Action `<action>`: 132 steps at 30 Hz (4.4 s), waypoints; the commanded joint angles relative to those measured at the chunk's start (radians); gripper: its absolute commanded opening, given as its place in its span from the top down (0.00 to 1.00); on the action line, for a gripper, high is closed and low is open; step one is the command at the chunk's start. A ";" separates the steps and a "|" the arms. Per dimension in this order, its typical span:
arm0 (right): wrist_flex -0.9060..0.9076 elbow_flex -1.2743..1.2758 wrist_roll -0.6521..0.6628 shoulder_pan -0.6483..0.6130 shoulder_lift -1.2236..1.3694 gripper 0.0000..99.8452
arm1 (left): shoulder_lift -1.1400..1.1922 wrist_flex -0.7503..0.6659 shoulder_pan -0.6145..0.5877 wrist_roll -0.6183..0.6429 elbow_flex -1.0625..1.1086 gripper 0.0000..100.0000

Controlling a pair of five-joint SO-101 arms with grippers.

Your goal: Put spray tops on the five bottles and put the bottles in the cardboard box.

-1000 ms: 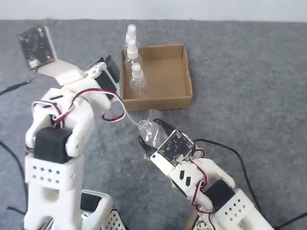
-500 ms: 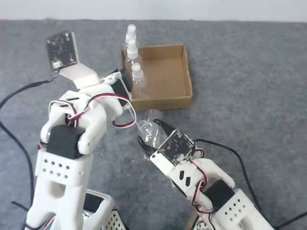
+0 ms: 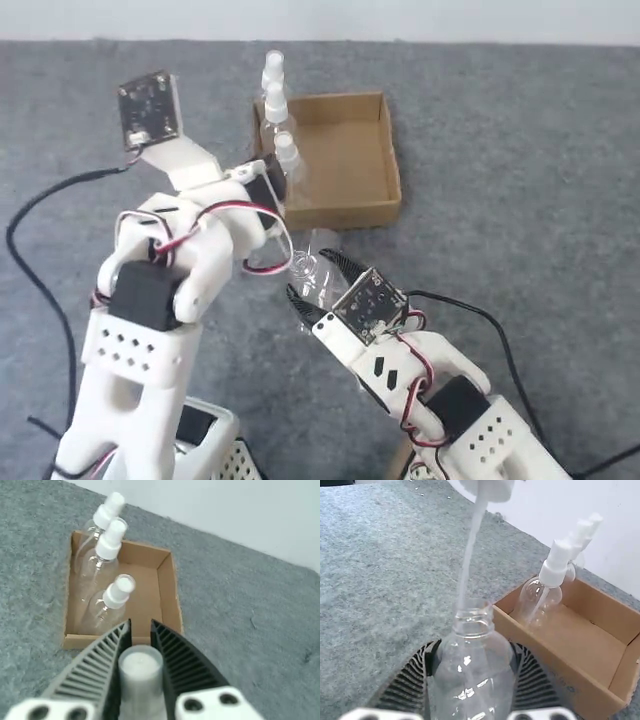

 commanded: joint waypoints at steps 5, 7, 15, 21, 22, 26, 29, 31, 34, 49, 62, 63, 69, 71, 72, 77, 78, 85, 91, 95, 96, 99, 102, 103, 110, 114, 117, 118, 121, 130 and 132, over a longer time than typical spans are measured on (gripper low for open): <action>-0.018 -0.017 -0.011 0.005 -0.027 0.99 | -0.029 -0.035 0.072 -0.017 0.036 0.99; -0.018 -0.017 -0.011 0.005 -0.027 0.99 | -0.029 -0.034 0.072 -0.017 0.038 0.99; -0.016 -0.017 -0.012 0.067 -0.027 0.99 | -0.028 -0.052 0.097 -0.063 0.090 0.99; -0.016 0.003 -0.012 0.073 -0.027 0.99 | -0.028 -0.135 0.123 -0.066 0.177 0.99; -0.016 0.005 -0.012 0.073 -0.027 0.99 | -0.028 -0.138 0.123 -0.066 0.188 0.99; -0.016 0.005 -0.012 0.074 -0.027 0.99 | -0.029 -0.138 0.127 -0.061 0.206 0.99; -0.016 0.005 -0.012 0.074 -0.027 0.99 | -0.029 -0.140 0.160 -0.063 0.232 0.99; -0.015 0.005 -0.012 0.074 -0.027 0.99 | -0.029 -0.140 0.180 -0.063 0.251 0.99; 0.002 0.005 -0.012 0.074 -0.027 0.99 | -0.029 -0.138 0.181 -0.064 0.254 0.99; 0.005 0.005 -0.086 0.076 -0.018 0.99 | -0.034 -0.091 0.184 -0.098 0.246 0.99; 0.005 -0.002 -0.140 0.076 -0.018 0.99 | -0.315 -0.213 0.186 -0.150 0.446 0.99; 0.005 -0.002 -0.140 0.079 -0.018 0.99 | -0.319 -0.221 0.186 -0.160 0.455 0.99; 0.005 -0.003 -0.140 0.099 -0.019 0.99 | -0.322 -0.227 0.186 -0.164 0.469 0.99; 0.005 -0.002 -0.140 0.099 -0.025 0.99 | -0.322 -0.224 0.186 -0.166 0.469 0.99; 0.005 -0.002 -0.138 0.099 -0.025 0.99 | -0.322 -0.222 0.186 -0.166 0.469 0.98; 0.005 -0.002 -0.130 0.101 -0.027 0.99 | -0.328 -0.218 0.180 -0.161 0.481 0.86; 0.005 -0.002 -0.127 0.101 -0.027 0.99 | -0.330 -0.219 0.183 -0.161 0.484 0.84; -0.004 0.002 -0.089 0.099 -0.027 0.99 | -0.330 -0.213 0.186 -0.164 0.467 0.82; -0.004 0.003 -0.081 0.101 -0.027 0.99 | -0.330 -0.124 0.186 -0.164 0.383 0.82; -0.004 0.003 -0.081 0.102 -0.027 0.99 | -0.330 -0.075 0.178 -0.164 0.326 0.82; -0.004 0.003 -0.081 0.102 -0.027 0.99 | -0.330 -0.069 0.178 -0.164 0.318 0.82; -0.004 0.003 -0.080 0.102 -0.027 0.99 | -0.330 -0.069 0.176 -0.164 0.314 0.82; -0.004 0.003 -0.074 0.102 -0.027 0.99 | -0.331 -0.074 0.176 -0.164 0.314 0.83; -0.004 0.003 -0.058 0.102 -0.027 0.99 | -0.331 -0.075 0.176 -0.166 0.312 0.83; -0.004 0.003 -0.040 0.104 -0.025 0.99 | -0.331 -0.077 0.086 -0.160 0.280 0.83; -0.002 0.005 -0.040 0.104 -0.022 0.99 | -0.331 -0.074 0.017 -0.158 0.254 0.83; 0.002 0.005 -0.040 0.104 -0.025 0.99 | -0.331 -0.075 -0.009 -0.158 0.259 0.83; 0.002 0.005 -0.038 0.104 -0.027 0.99 | -0.331 -0.075 -0.018 -0.158 0.259 0.83; 0.004 0.005 -0.038 0.104 -0.027 0.99 | -0.331 -0.075 -0.055 -0.158 0.259 0.83; 0.001 -0.005 -0.038 0.104 -0.027 0.99 | -0.330 -0.077 -0.172 -0.072 0.260 0.83; -0.004 -0.006 -0.038 0.104 -0.027 0.99 | -0.330 -0.077 -0.189 -0.058 0.262 0.83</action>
